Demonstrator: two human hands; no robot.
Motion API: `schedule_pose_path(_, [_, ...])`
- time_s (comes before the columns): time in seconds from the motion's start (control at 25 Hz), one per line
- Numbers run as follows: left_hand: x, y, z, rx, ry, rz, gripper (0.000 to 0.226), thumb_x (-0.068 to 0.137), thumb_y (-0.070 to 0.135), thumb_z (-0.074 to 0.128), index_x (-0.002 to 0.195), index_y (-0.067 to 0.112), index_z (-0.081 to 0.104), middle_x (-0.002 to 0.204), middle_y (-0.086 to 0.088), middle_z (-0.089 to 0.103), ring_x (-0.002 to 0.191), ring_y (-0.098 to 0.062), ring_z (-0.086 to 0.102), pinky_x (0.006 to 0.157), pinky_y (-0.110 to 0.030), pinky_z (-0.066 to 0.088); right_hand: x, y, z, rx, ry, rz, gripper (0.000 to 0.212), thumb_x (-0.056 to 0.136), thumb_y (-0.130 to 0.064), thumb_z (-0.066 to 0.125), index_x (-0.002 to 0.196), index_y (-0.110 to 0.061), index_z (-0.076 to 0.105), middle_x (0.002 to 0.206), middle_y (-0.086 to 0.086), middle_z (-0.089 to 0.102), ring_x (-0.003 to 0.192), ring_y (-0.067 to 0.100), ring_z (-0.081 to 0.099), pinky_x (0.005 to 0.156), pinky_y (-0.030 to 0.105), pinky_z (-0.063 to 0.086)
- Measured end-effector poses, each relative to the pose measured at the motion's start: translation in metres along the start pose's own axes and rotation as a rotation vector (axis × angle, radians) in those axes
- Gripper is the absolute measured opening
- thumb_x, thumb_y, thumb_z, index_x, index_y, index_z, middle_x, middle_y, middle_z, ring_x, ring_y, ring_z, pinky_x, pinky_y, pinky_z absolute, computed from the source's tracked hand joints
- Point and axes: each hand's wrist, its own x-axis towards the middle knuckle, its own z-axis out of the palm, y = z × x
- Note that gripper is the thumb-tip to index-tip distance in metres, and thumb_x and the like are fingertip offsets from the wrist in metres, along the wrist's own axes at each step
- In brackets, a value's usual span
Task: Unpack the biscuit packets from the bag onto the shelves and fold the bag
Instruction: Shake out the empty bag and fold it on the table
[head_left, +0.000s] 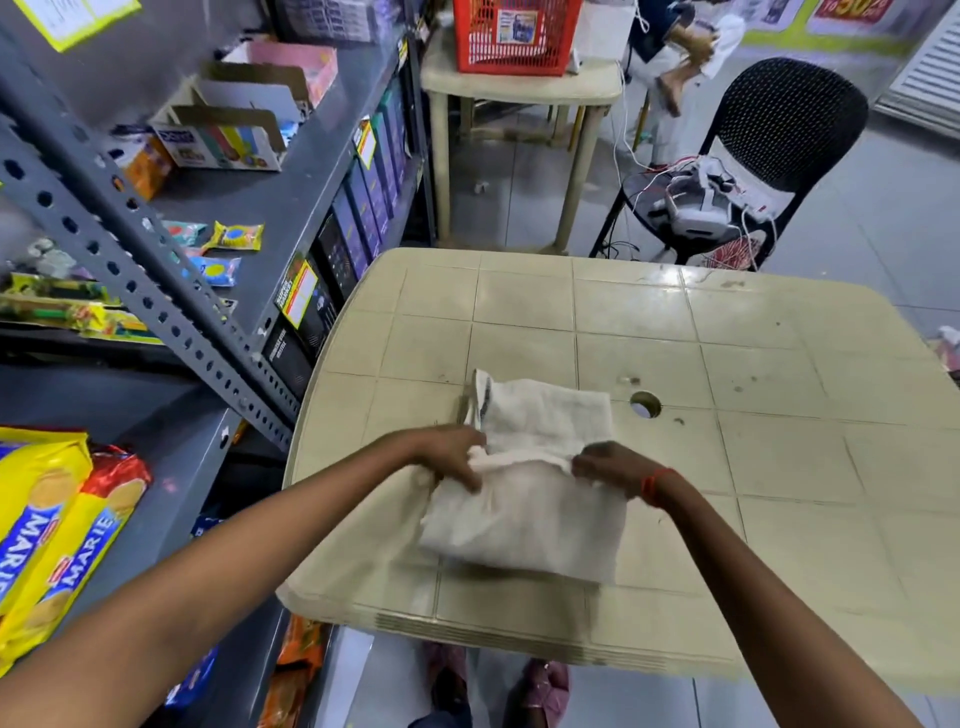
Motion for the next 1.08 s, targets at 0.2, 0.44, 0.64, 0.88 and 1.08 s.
schedule_pose_path(0.2, [0.055, 0.004, -0.049, -0.256, 0.502, -0.098, 0.050, 0.079, 0.025, 0.070, 0.123, 0.010, 0.050, 0.124, -0.014, 0.060, 0.107, -0.027, 0.056, 0.078, -0.029, 0.044, 0.051, -0.004, -0.037, 0.091, 0.524, 0.031, 0.044, 0.093, -0.029, 0.055, 0.123, 0.004, 0.055, 0.115, 0.021, 0.060, 0.112, 0.028, 0.055, 0.085, 0.029, 0.045])
schedule_pose_path(0.44, [0.054, -0.020, 0.043, 0.570, 0.662, 0.161, 0.089, 0.081, 0.070, 0.035, 0.148, 0.013, 0.028, 0.157, -0.013, 0.028, 0.146, -0.029, 0.025, 0.117, -0.049, 0.023, 0.051, 0.028, 0.043, -0.499, 0.570, -0.322, 0.081, 0.088, -0.053, 0.048, 0.149, -0.006, 0.020, 0.159, 0.013, 0.015, 0.148, 0.029, 0.013, 0.119, 0.043, 0.018])
schedule_pose_path(0.64, [0.048, -0.057, 0.091, 0.763, 0.264, 0.097, 0.100, 0.079, 0.070, 0.038, 0.152, 0.015, -0.002, 0.160, -0.018, -0.009, 0.150, -0.032, -0.005, 0.122, -0.047, 0.001, 0.035, 0.071, 0.096, -0.824, 0.251, -0.291, 0.091, 0.079, -0.065, 0.043, 0.151, -0.017, 0.015, 0.158, 0.006, 0.000, 0.148, 0.032, 0.006, 0.119, 0.052, 0.009])
schedule_pose_path(0.88, [0.025, -0.022, 0.057, 0.563, 0.120, 0.072, 0.053, 0.091, 0.038, 0.038, 0.137, 0.012, 0.044, 0.145, -0.020, 0.042, 0.131, -0.032, 0.044, 0.102, -0.041, 0.043, 0.014, 0.035, 0.064, -0.554, 0.094, -0.207, 0.041, 0.099, -0.029, 0.036, 0.132, -0.009, 0.051, 0.141, 0.016, 0.050, 0.132, 0.027, 0.045, 0.102, 0.031, 0.039])
schedule_pose_path(1.08, [-0.004, 0.000, 0.022, -0.162, -0.207, -0.098, 0.047, 0.076, 0.035, 0.046, 0.109, 0.007, 0.063, 0.090, -0.004, 0.058, 0.082, -0.021, 0.054, 0.070, -0.032, 0.047, -0.016, 0.000, 0.023, -0.310, -0.273, 0.072, 0.033, 0.085, -0.040, 0.046, 0.057, -0.023, 0.045, 0.061, -0.004, 0.043, 0.056, 0.010, 0.038, 0.052, 0.023, 0.030])
